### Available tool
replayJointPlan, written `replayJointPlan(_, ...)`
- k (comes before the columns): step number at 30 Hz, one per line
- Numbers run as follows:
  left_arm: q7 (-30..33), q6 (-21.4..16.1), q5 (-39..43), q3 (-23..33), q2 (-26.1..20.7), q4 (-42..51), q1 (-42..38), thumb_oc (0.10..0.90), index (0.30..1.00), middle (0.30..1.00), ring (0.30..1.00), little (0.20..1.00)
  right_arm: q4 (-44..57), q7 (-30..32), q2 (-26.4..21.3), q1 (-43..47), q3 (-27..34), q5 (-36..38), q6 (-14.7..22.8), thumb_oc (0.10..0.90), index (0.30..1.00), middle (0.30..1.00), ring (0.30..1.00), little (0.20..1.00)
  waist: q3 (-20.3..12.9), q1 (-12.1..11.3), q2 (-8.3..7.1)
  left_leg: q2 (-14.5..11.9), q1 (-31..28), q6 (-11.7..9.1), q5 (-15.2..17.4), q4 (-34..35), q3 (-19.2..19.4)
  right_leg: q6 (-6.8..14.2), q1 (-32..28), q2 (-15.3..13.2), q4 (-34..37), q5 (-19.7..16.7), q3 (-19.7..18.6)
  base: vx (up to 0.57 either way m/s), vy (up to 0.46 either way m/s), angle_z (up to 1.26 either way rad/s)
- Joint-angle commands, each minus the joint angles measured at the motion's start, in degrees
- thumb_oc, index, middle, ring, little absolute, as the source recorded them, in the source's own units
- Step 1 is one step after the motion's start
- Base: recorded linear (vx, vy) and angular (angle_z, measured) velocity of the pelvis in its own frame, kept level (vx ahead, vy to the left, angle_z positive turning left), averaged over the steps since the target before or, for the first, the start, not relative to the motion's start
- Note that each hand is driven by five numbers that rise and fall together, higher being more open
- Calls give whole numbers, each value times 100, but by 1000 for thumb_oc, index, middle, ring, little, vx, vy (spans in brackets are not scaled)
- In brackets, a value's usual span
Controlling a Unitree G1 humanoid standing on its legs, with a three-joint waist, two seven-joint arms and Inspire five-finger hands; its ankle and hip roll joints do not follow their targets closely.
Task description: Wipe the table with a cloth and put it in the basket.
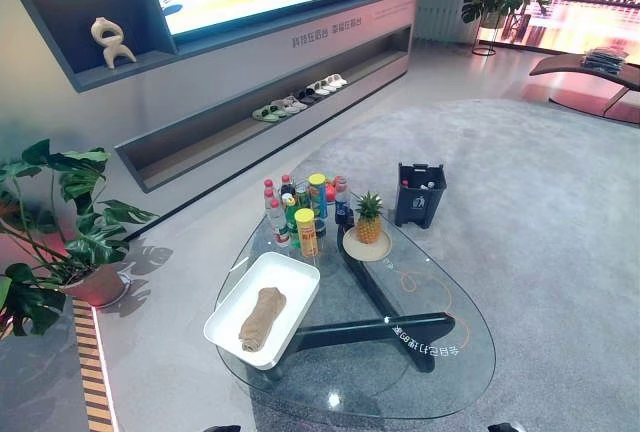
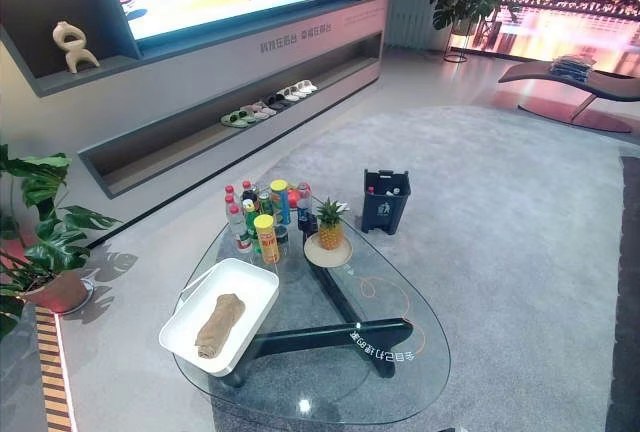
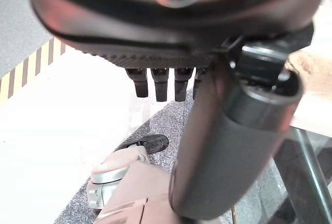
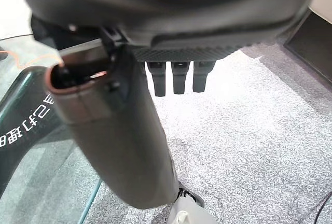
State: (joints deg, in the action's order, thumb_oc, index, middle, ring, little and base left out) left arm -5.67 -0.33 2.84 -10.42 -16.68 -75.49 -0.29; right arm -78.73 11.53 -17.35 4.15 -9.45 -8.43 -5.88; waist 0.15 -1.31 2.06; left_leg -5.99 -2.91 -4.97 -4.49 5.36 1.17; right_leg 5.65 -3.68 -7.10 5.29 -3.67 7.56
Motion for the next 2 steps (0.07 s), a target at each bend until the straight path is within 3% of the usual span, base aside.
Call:
replayJointPlan(1,73,-12,-236,13,-119,-304,-540,800,900,900,900,900,-262,111,11,414,-176,-76,-19,800,900,900,900,900,257,-23,-154,256,-348,229,496,-36,264,5,-301,-42,-29,124,139,0,0,0)
replayJointPlan(2,91,28,-227,-11,-114,-279,-551,800,900,900,900,900,-268,114,11,421,-189,-52,-19,800,900,900,900,900,259,-26,-153,250,-347,228,493,-36,254,3,-299,-39,-29,124,139,0,0,0)
